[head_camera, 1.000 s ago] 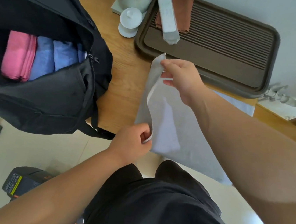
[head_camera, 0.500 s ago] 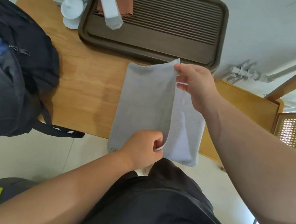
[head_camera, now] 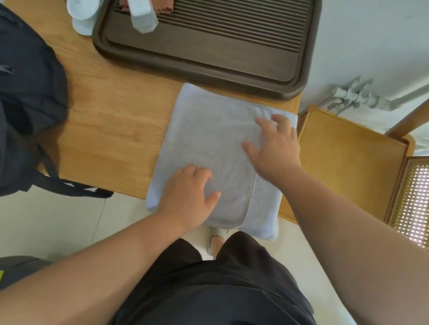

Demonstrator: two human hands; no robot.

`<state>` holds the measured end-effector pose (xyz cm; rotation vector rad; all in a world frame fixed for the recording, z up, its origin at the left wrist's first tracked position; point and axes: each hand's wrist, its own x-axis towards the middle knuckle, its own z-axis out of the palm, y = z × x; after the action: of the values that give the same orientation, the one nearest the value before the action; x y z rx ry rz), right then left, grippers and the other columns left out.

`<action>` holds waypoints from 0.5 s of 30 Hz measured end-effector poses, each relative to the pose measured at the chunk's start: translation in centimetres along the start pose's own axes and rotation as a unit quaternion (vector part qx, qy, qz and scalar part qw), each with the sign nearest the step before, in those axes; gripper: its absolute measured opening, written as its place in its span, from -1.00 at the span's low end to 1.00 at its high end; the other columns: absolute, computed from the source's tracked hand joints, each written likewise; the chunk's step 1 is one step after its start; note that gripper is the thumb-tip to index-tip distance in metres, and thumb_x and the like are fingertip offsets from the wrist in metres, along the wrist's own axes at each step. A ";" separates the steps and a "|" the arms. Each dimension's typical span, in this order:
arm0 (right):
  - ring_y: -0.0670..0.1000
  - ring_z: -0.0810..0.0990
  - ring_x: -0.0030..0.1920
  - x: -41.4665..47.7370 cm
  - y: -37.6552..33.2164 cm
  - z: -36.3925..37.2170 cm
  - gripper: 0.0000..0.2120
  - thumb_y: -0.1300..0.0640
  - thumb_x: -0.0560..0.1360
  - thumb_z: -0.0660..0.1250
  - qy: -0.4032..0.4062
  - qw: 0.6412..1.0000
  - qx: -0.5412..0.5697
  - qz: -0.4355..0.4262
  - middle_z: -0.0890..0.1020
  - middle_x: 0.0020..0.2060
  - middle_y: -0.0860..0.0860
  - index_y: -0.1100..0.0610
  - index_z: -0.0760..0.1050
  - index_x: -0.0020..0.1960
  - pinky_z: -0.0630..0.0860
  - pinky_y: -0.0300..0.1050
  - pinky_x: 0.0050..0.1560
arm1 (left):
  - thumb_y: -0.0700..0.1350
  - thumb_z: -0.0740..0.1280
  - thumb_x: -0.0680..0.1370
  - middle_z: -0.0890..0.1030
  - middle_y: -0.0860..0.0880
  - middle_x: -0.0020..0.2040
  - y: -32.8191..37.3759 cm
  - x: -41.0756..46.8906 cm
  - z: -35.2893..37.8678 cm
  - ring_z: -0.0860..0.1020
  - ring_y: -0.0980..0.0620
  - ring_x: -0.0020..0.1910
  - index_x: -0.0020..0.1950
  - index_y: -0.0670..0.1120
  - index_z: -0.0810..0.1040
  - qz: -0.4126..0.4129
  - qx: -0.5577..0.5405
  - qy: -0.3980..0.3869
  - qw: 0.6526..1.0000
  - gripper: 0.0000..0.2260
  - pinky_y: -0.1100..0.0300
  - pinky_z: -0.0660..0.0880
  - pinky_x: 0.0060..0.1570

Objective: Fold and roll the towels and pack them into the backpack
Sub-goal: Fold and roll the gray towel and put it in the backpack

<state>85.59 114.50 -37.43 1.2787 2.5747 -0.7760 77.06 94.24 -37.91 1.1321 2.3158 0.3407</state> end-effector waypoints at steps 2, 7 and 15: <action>0.20 -0.09 0.60 -0.9 -0.7 1.1 -0.28 -0.37 0.52 0.20 -0.020 0.993 -0.101 -0.062 -0.08 0.62 0.04 -0.19 0.06 0.58 0.00 0.24 0.54 | 0.19 0.33 0.53 0.37 -0.14 0.44 -1.2 0.7 -0.2 0.35 -0.20 0.41 0.45 -0.05 0.38 0.021 0.084 0.017 0.996 -0.44 -0.08 0.33 0.37; 0.24 -0.42 0.55 -1.1 -0.1 3.7 0.11 -0.63 0.30 0.13 -0.123 0.969 -0.208 -0.061 -0.42 0.56 0.05 -0.22 -0.40 0.57 -0.25 0.39 0.51 | 0.47 0.13 0.48 -0.40 -0.08 0.60 -3.6 2.9 0.5 -0.36 -0.14 0.58 0.62 0.02 -0.30 0.036 0.185 -0.088 0.978 -0.04 -0.22 -0.20 0.55; 0.25 -0.45 0.53 0.3 -3.2 5.7 0.15 -0.65 0.26 0.12 -0.112 0.968 -0.209 -0.079 -0.48 0.53 0.05 -0.20 -0.46 0.54 -0.21 0.37 0.52 | 0.56 0.06 0.39 -0.50 -0.08 0.55 -7.7 3.2 -0.5 -0.44 -0.13 0.55 0.60 0.03 -0.39 0.034 0.177 -0.087 0.980 0.05 -0.25 -0.21 0.54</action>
<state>82.42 110.20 -41.21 0.8195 2.4921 -0.3427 70.15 92.06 -42.07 1.3510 2.2397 -0.1503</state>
